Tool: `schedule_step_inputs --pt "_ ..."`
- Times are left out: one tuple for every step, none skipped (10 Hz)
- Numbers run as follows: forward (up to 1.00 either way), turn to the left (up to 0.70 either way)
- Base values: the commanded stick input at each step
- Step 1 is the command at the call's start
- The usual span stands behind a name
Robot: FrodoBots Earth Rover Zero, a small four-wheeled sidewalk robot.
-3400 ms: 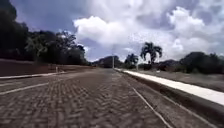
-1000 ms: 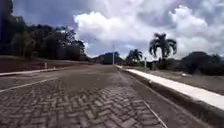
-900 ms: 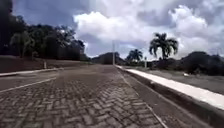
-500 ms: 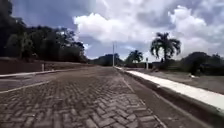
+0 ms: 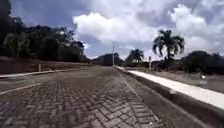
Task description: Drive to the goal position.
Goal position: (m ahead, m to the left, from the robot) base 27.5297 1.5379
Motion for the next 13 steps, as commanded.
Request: schedule_step_inputs --pt "1.00 0.00" --pt "1.00 0.00" --pt "1.00 0.00" --pt "1.00 0.00" --pt "1.00 0.00" --pt "1.00 0.00" --pt "1.00 0.00" --pt "1.00 0.00" --pt "1.00 0.00" --pt "1.00 0.00" --pt "1.00 0.00" --pt "1.00 0.00" --pt "1.00 0.00"
